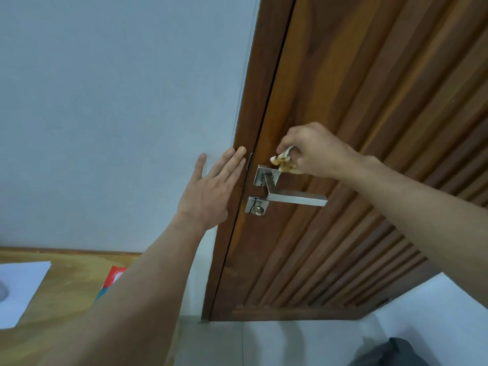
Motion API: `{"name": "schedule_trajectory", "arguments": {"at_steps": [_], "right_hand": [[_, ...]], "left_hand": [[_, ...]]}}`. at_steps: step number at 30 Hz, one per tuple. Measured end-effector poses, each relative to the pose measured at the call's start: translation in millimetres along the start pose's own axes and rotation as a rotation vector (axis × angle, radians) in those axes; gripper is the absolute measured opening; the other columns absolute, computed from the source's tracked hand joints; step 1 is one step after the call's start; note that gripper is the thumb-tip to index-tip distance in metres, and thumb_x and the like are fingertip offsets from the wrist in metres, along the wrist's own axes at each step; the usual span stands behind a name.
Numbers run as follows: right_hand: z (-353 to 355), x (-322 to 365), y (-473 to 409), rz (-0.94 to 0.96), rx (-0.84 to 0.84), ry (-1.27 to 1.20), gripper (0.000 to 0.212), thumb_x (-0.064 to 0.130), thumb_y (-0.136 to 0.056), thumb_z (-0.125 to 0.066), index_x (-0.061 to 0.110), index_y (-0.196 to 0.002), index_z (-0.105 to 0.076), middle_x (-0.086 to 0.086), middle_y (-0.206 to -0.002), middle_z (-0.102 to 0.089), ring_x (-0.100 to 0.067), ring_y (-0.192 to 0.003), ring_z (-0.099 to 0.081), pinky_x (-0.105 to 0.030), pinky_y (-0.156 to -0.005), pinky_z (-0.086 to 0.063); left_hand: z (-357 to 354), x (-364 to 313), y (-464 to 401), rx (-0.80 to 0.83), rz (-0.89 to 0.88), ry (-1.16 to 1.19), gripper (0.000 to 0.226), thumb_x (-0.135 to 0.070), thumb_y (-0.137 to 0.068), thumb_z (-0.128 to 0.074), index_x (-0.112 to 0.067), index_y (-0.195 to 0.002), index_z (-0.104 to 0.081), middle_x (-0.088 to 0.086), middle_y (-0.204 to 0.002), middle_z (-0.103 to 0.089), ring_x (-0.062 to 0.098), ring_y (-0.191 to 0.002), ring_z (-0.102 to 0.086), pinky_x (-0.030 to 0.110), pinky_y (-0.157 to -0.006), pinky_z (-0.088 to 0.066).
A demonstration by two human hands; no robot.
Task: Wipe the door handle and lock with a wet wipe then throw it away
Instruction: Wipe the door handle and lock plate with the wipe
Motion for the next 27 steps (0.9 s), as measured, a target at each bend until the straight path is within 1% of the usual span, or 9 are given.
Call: {"name": "schedule_trajectory", "arguments": {"at_steps": [2, 5, 7, 9, 14, 16, 19, 22, 27], "right_hand": [[-21, 13, 1, 0.19, 0.008, 0.131, 0.022, 0.002, -0.086, -0.059, 0.01, -0.098, -0.075, -0.004, -0.095, -0.066, -0.021, -0.092, -0.06, -0.037, -0.079, -0.054], [-48, 24, 3, 0.357, -0.022, 0.256, 0.009, 0.001, -0.083, -0.067, 0.008, -0.083, -0.072, -0.004, -0.078, -0.058, -0.021, -0.075, -0.056, -0.029, -0.055, -0.05], [-53, 22, 7, 0.339, -0.032, 0.315, 0.007, 0.005, -0.082, -0.071, 0.009, -0.087, -0.073, -0.003, -0.077, -0.056, -0.019, -0.071, -0.055, -0.022, -0.048, -0.035], [-54, 15, 12, 0.323, -0.033, 0.351, 0.011, 0.006, -0.085, -0.066, 0.009, -0.094, -0.072, -0.003, -0.08, -0.056, -0.018, -0.072, -0.054, -0.024, -0.049, -0.03], [-44, -13, 31, 0.221, 0.118, 0.384, 0.019, 0.007, -0.091, -0.055, 0.011, -0.101, -0.071, -0.001, -0.087, -0.048, -0.021, -0.086, -0.056, -0.029, -0.056, -0.044], [-35, -17, 36, 0.194, 0.024, 0.3, 0.015, 0.012, -0.091, -0.06, 0.01, -0.096, -0.074, -0.001, -0.084, -0.052, -0.02, -0.079, -0.058, -0.03, -0.055, -0.051], [-33, -3, 28, 0.257, -0.128, 0.213, 0.009, 0.013, -0.086, -0.069, 0.01, -0.093, -0.074, -0.005, -0.081, -0.057, -0.02, -0.071, -0.057, -0.029, -0.046, -0.05], [-50, 14, 16, 0.296, -0.103, 0.279, 0.003, 0.011, -0.084, -0.071, 0.013, -0.083, -0.073, -0.002, -0.077, -0.054, -0.017, -0.068, -0.054, -0.024, -0.042, -0.041], [-51, 8, 21, 0.11, -0.006, 0.23, 0.014, 0.004, -0.085, -0.064, 0.011, -0.077, -0.073, 0.0, -0.074, -0.049, -0.02, -0.067, -0.056, -0.031, -0.048, -0.046]], "left_hand": [[-2, -1, 0, -0.013, -0.004, -0.015, 0.097, -0.026, -0.088, -0.053, -0.013, -0.156, 0.015, 0.004, -0.162, 0.029, 0.019, -0.15, 0.023, 0.057, -0.122, -0.006], [-6, -1, -1, -0.046, 0.012, -0.005, 0.098, -0.026, -0.085, -0.057, -0.012, -0.157, 0.009, 0.004, -0.163, 0.024, 0.02, -0.151, 0.02, 0.058, -0.121, -0.008], [-8, -2, -1, -0.044, 0.013, -0.007, 0.098, -0.027, -0.086, -0.057, -0.012, -0.157, 0.008, 0.005, -0.163, 0.024, 0.021, -0.15, 0.021, 0.058, -0.121, -0.008], [-8, -2, -1, -0.052, 0.012, -0.013, 0.097, -0.027, -0.086, -0.057, -0.012, -0.157, 0.008, 0.005, -0.163, 0.023, 0.021, -0.151, 0.02, 0.058, -0.121, -0.008], [-8, -2, -1, -0.029, 0.012, -0.016, 0.098, -0.029, -0.089, -0.055, -0.012, -0.156, 0.015, 0.004, -0.161, 0.029, 0.021, -0.15, 0.024, 0.058, -0.121, -0.006], [-9, -1, -1, -0.034, 0.016, -0.017, 0.099, -0.029, -0.089, -0.056, -0.012, -0.156, 0.015, 0.004, -0.161, 0.03, 0.021, -0.149, 0.025, 0.058, -0.121, -0.005], [-11, -2, -1, -0.046, 0.019, -0.028, 0.099, -0.03, -0.088, -0.057, -0.012, -0.156, 0.012, 0.005, -0.161, 0.029, 0.021, -0.15, 0.024, 0.059, -0.121, -0.005], [-12, -4, -2, -0.056, 0.022, -0.043, 0.099, -0.032, -0.088, -0.057, -0.011, -0.156, 0.011, 0.006, -0.162, 0.028, 0.022, -0.15, 0.024, 0.059, -0.121, -0.005], [-13, -5, -1, -0.064, 0.033, -0.029, 0.097, -0.03, -0.088, -0.056, -0.011, -0.157, 0.01, 0.005, -0.163, 0.024, 0.021, -0.151, 0.02, 0.058, -0.121, -0.009]]}}
Point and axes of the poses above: each hand's wrist, its own y-axis away from the middle knuckle, its own z-axis out of the back of the hand, x = y × z, the point moved 2 cm from there along -y, towards the middle knuckle
